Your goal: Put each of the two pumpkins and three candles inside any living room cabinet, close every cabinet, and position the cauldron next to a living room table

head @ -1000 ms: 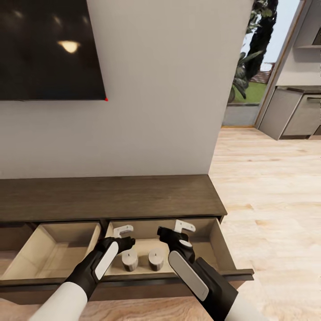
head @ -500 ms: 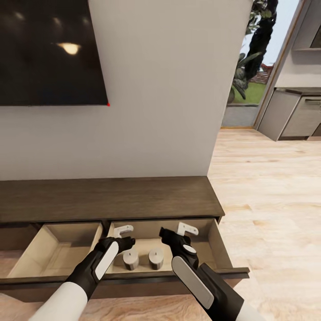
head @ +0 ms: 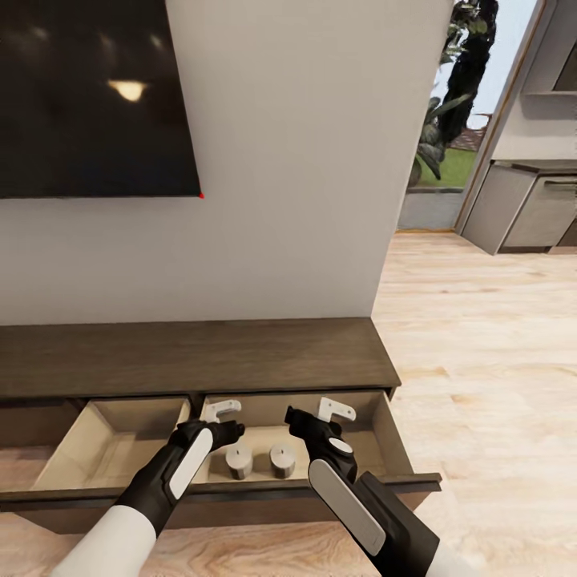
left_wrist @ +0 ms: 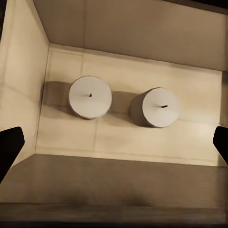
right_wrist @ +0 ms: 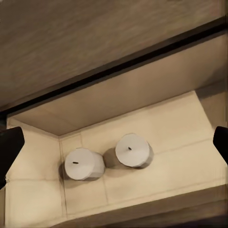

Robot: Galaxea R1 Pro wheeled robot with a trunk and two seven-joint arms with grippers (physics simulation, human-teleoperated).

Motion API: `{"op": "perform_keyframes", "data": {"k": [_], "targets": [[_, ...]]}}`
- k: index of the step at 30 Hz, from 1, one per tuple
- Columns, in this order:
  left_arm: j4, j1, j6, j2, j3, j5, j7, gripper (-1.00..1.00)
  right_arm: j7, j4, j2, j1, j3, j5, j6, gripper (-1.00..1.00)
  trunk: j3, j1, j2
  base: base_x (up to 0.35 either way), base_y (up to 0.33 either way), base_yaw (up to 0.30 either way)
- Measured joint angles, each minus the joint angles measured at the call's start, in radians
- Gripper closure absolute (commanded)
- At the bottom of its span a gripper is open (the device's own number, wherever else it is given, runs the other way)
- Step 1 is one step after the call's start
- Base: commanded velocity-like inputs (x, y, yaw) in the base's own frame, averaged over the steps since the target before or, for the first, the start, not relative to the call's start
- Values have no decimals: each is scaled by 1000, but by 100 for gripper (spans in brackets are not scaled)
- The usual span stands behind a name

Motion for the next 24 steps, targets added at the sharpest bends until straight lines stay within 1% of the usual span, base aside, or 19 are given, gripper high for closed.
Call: {"op": "perform_keyframes", "data": {"k": [5, 7, 24], "targets": [[-4, 0, 3, -3, 0, 1, 1, -100, -1, -1, 0, 0, 0, 0, 1, -100, 16, -19, 35, -8, 1, 0], [-4, 0, 3, -3, 0, 0, 1, -100, -1, -1, 0, 0, 0, 0, 2, -100, 22, -27, 49, -147, 0, 0], [-6, 0, 3, -4, -1, 0, 2, -100, -1, 0, 0, 0, 1, 0, 2, -100, 75, -92, 168, -319, 68, 0]]}}
